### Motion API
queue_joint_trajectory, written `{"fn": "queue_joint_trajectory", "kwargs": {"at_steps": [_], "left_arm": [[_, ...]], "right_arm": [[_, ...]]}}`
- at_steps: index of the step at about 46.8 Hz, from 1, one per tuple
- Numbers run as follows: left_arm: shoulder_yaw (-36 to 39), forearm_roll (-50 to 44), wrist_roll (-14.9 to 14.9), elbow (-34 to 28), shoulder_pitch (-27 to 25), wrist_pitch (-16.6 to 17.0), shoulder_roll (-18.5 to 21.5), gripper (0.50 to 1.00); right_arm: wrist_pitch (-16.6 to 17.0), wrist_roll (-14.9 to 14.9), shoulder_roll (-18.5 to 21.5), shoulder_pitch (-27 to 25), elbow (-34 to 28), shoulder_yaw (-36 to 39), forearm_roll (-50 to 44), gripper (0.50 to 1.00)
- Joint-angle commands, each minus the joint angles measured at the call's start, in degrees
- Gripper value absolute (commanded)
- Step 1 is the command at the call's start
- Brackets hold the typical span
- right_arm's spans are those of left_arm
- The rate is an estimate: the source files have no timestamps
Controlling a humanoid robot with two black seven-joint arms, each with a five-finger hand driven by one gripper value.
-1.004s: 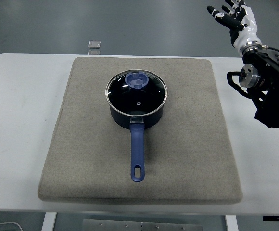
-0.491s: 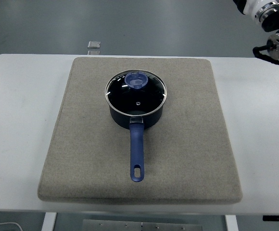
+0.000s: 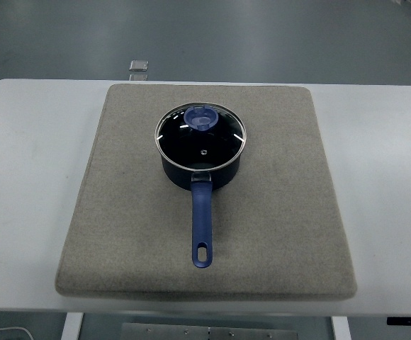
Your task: Lift the pot lid and place it to the right of the pot.
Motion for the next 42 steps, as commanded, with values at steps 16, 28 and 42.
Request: {"fn": "queue_joint_trajectory", "kwargs": {"at_steps": [16, 28, 42], "left_arm": [[0.0, 0.0, 0.0, -0.1, 0.0, 0.0, 0.0, 1.0], [0.0, 0.0, 0.0, 0.0, 0.0, 0.0, 0.0, 1.0], [0.0, 0.0, 0.0, 0.0, 0.0, 0.0, 0.0, 1.0]], "right_arm": [[-0.4, 4.0, -2.4, 1.7, 12.1, 0.0, -20.3, 0.932], [-1.2, 5.1, -2.3, 3.3, 15.2, 0.1, -33.9, 0.93], [-7.0, 5.1, -1.9, 5.1, 15.7, -0.3, -44.0, 0.928]]}}
